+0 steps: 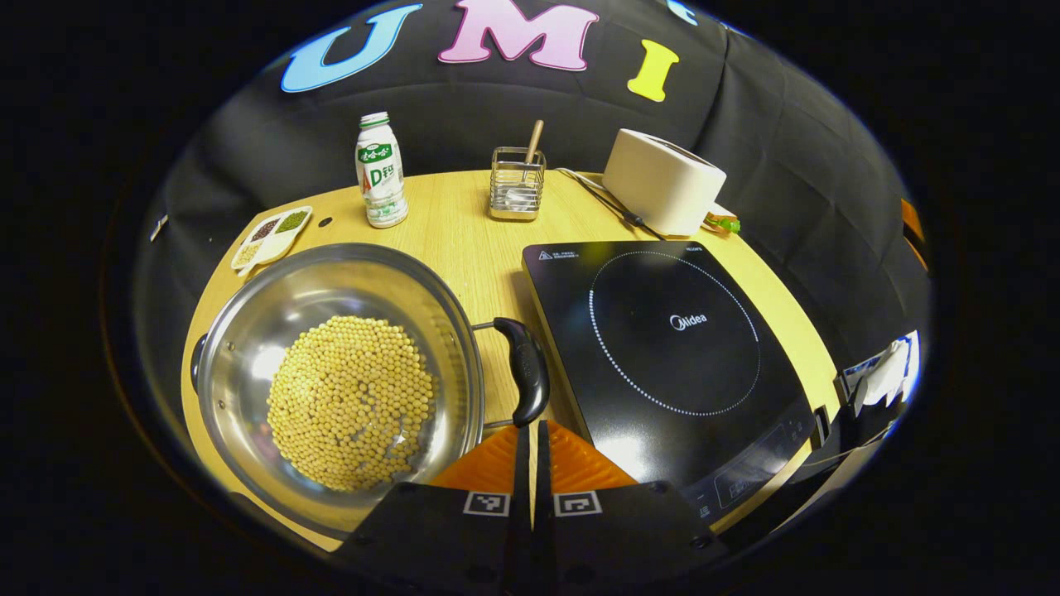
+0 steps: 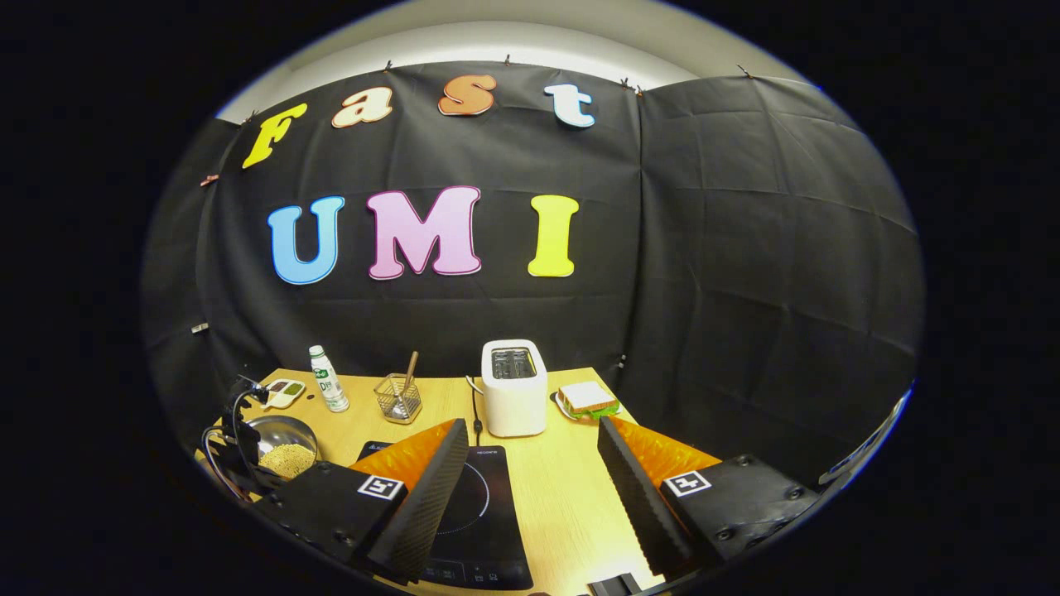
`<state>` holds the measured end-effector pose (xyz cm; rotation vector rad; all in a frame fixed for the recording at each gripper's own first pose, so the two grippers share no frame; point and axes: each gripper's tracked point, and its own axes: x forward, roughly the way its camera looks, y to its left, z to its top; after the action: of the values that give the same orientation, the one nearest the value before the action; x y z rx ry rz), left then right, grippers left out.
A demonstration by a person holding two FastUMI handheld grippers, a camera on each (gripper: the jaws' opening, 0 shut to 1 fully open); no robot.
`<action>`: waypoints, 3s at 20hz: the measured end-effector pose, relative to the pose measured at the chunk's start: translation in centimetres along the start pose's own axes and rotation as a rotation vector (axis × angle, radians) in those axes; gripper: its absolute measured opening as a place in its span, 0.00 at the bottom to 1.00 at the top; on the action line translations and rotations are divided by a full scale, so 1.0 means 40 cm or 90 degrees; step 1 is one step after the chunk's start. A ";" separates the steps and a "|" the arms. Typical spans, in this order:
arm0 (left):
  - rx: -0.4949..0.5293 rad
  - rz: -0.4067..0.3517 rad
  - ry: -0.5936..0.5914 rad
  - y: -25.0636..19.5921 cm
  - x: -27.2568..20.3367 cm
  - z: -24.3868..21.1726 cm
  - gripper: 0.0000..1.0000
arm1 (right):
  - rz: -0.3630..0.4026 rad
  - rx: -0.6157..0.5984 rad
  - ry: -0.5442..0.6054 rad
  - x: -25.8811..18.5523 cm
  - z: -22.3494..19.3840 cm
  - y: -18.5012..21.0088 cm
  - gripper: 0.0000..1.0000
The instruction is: First push the handle of the pot to place it horizontally, then grasp the pot with both hands and set it on the induction cooktop.
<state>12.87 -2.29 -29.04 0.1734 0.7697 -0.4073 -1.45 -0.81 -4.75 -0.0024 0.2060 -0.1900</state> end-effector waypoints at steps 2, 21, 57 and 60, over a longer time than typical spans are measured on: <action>0.000 0.000 -0.002 0.000 0.005 0.007 0.05 | -0.003 -0.001 0.003 -0.006 -0.004 -0.005 0.98; -0.048 -0.029 -0.124 -0.008 -0.115 0.031 0.05 | 0.041 -0.009 0.055 -0.040 -0.074 0.089 0.98; -0.136 0.142 -0.284 0.713 -0.373 0.115 0.96 | 0.322 0.059 0.456 0.188 -0.484 0.904 0.99; -0.138 0.135 -0.273 0.741 -0.320 0.113 0.95 | 0.317 0.053 0.478 0.207 -0.543 0.908 0.99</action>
<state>19.91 27.06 -16.66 -0.0378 0.3637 -0.1481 8.87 33.68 -28.51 0.2046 0.9354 0.3098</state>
